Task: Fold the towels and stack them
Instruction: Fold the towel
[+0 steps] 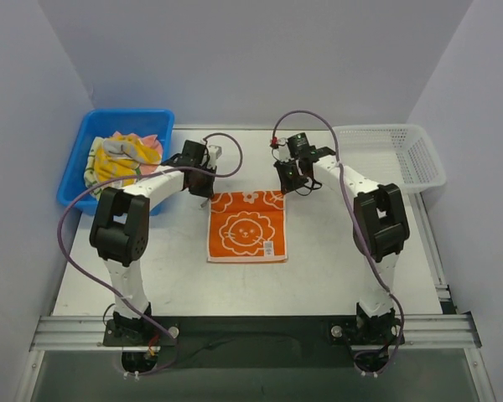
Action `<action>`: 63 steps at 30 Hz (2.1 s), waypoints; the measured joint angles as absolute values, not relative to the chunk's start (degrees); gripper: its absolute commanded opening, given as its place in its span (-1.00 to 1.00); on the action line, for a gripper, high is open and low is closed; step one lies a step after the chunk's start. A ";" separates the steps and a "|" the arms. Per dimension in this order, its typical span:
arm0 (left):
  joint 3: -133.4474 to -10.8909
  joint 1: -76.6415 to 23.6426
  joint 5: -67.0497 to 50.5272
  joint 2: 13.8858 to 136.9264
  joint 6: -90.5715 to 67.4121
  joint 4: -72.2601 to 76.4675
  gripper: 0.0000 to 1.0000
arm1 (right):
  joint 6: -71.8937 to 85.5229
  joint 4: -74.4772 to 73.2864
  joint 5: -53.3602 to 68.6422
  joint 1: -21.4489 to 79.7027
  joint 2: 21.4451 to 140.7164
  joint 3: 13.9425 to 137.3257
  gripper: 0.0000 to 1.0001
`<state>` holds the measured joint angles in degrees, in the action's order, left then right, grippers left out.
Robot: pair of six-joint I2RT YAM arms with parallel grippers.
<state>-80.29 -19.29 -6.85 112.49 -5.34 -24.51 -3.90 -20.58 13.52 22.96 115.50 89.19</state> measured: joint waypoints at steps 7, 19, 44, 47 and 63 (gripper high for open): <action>-69.38 -19.35 -6.98 100.44 -6.85 -18.02 -1.00 | -1.91 -14.68 12.80 24.43 106.00 78.19 -1.00; -51.35 -24.16 -3.81 86.17 -14.28 -12.99 -1.00 | 2.07 -7.38 6.20 30.92 93.10 60.77 -1.00; -32.47 -30.39 0.49 67.37 -32.64 -13.21 -0.95 | 14.85 -7.55 10.11 35.40 81.36 44.75 -1.00; -31.62 -30.39 -0.62 67.37 -34.26 -13.87 -0.95 | 15.70 -8.45 11.20 35.44 84.16 44.73 -1.00; -33.61 -30.39 -2.98 72.03 -36.77 -19.38 -0.94 | 17.74 -11.75 12.34 35.66 89.67 47.37 -1.00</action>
